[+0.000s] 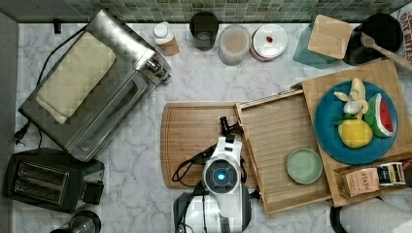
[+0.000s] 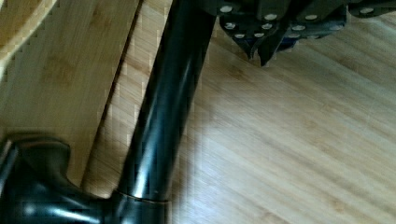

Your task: Close the drawer.

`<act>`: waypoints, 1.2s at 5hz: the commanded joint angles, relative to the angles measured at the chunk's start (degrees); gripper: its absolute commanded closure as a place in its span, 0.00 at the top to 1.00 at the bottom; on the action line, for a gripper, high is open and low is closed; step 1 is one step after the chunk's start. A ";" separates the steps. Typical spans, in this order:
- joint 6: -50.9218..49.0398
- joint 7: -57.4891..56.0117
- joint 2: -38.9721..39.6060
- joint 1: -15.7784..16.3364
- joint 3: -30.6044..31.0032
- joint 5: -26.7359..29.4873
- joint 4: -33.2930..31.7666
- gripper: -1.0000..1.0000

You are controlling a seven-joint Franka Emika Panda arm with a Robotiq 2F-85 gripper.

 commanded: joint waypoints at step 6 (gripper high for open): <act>-5.22 -32.90 14.83 -13.45 -16.66 14.88 33.04 0.00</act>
